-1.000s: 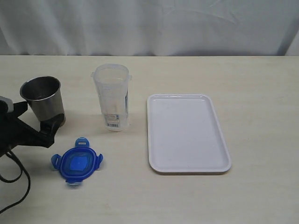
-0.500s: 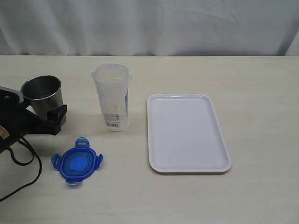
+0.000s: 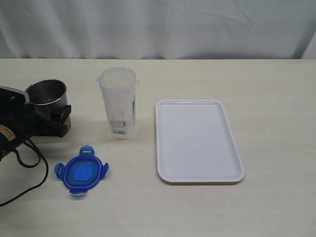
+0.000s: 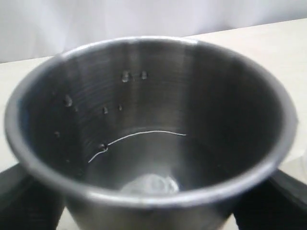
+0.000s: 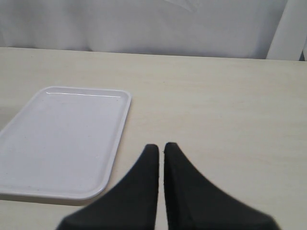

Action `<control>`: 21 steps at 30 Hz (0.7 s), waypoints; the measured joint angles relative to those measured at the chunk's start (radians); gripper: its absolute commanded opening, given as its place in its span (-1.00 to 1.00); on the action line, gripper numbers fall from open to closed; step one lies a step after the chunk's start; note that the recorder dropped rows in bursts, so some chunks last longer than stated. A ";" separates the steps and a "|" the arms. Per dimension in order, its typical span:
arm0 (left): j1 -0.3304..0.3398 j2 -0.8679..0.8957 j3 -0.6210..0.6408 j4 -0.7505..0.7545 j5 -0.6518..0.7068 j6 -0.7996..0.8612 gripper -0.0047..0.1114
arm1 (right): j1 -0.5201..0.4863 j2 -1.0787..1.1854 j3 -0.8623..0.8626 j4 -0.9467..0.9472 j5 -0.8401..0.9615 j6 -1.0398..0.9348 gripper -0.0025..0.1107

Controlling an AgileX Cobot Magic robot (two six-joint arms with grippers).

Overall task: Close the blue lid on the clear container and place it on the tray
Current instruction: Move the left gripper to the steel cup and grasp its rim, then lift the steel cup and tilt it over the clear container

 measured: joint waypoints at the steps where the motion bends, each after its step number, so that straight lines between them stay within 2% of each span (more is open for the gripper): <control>1: 0.000 0.000 -0.003 0.004 0.004 0.000 -0.68 | 0.000 0.000 0.000 0.000 0.000 0.000 -0.88; 3: 0.000 0.000 -0.004 0.014 0.008 0.000 -0.92 | 0.000 0.000 0.000 0.000 0.000 0.000 -0.88; 10: 0.000 -0.034 -0.006 0.051 0.044 -0.048 -0.92 | 0.000 0.000 0.000 0.000 0.000 0.000 -0.88; 18: 0.000 -0.232 -0.008 0.093 0.051 -0.066 -0.92 | 0.000 0.000 0.000 0.000 0.000 0.000 -0.88; 21: 0.000 -0.305 -0.067 0.168 0.079 -0.070 -0.92 | 0.000 0.000 0.000 0.000 0.000 0.000 -0.88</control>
